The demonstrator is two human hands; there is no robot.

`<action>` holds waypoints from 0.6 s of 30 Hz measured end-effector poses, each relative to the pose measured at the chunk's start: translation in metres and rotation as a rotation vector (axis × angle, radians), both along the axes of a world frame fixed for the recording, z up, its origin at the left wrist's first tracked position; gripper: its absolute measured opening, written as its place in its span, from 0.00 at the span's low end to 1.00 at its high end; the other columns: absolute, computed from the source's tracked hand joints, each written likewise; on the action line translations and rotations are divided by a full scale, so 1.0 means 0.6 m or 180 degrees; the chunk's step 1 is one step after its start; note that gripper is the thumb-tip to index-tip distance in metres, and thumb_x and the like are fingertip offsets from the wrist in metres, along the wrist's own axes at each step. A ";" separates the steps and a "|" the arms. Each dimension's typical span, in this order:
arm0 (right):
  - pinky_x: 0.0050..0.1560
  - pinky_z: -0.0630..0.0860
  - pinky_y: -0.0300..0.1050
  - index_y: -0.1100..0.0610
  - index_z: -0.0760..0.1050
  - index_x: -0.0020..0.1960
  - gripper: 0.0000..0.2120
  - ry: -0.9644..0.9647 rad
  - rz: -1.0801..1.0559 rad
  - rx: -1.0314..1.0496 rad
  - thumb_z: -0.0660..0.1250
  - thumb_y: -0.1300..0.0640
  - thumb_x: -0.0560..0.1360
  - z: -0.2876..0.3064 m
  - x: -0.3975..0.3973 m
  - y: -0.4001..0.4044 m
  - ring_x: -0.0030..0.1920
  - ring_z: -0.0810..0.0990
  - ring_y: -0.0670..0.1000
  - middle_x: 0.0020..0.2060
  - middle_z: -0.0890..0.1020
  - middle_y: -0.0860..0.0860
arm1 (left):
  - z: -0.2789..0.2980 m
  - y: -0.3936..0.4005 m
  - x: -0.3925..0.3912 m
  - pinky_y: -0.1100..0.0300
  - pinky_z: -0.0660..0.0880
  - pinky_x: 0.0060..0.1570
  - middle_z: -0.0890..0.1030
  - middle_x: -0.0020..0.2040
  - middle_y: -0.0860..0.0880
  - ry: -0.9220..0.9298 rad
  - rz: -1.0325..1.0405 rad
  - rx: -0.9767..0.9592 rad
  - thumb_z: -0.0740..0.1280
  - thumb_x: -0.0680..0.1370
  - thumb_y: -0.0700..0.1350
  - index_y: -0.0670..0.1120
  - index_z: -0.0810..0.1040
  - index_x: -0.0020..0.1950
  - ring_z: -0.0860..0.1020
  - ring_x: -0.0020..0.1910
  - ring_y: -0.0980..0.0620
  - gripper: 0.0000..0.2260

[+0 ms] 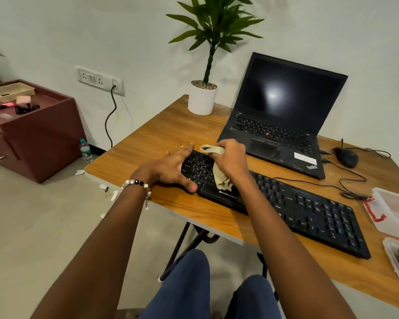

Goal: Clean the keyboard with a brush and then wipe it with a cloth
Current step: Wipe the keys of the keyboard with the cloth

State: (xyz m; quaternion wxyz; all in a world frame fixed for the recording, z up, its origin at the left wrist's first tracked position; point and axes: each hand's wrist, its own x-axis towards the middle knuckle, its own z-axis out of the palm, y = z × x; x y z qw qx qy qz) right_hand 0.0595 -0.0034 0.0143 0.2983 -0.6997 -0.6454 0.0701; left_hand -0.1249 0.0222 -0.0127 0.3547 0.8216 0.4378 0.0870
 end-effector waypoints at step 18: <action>0.58 0.67 0.41 0.65 0.76 0.62 0.16 -0.1169 0.1130 -0.0322 0.64 0.71 0.74 0.000 -0.012 0.034 0.61 0.70 0.56 0.57 0.73 0.58 | 0.002 -0.001 0.001 0.47 0.36 0.73 0.53 0.79 0.51 -0.0099 0.0243 -0.0074 0.79 0.58 0.59 0.48 0.23 0.72 0.39 0.76 0.39 0.70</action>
